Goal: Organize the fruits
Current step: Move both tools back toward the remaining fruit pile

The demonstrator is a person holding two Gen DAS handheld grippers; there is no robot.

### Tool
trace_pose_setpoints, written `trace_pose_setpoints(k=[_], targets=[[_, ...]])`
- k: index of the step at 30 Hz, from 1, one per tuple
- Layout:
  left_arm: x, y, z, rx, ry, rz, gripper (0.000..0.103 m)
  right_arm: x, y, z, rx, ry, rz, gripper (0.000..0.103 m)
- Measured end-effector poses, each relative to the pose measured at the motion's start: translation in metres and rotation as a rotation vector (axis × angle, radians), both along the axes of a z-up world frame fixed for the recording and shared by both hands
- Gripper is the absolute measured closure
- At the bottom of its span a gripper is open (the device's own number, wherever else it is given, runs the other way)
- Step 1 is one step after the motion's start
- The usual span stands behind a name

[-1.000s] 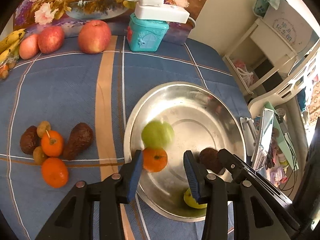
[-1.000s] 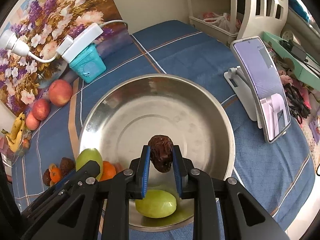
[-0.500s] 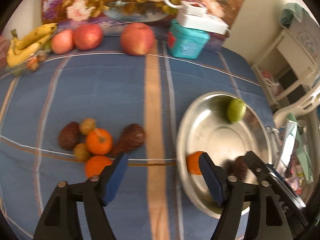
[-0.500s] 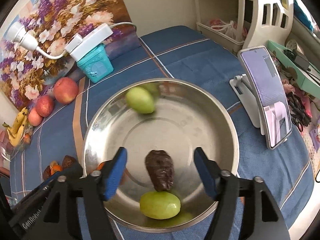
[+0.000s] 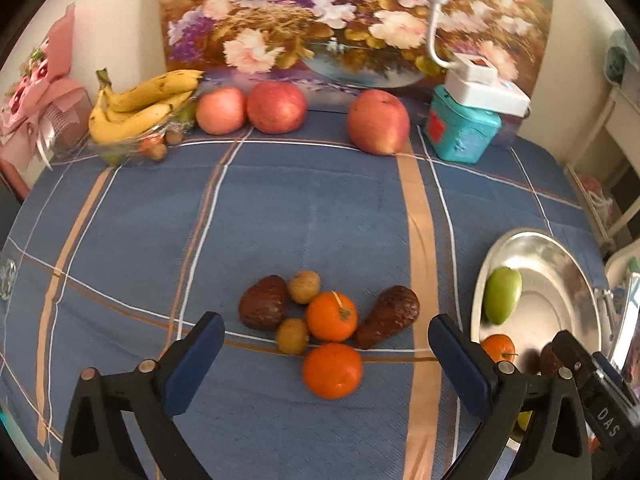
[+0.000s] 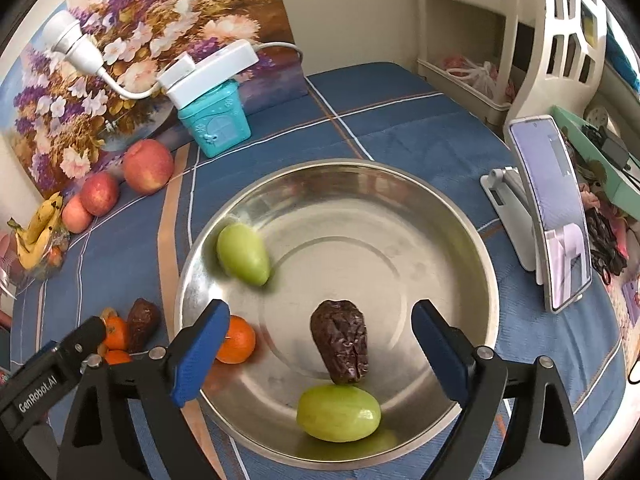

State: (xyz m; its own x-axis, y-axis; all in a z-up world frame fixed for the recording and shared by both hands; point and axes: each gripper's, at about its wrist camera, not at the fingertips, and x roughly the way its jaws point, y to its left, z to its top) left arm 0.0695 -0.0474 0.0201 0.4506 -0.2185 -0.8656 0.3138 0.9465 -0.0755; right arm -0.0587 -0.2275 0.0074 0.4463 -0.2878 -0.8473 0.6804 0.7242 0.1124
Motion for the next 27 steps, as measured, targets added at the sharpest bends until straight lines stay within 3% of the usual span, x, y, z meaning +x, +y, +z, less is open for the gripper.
trace_pose_setpoints(k=[8,17,27], targets=[[0.011,0.027,0.004,-0.064,-0.005,0.076,0.000,0.010,0.014,-0.001,-0.023,0.011,0.070,0.010],[0.025,0.062,0.010,-0.061,-0.016,0.139,0.000,0.025,0.042,0.002,-0.022,-0.009,0.171,0.010],[0.040,0.107,0.011,-0.116,0.000,0.230,0.000,0.059,0.096,0.004,0.029,-0.015,0.327,0.010]])
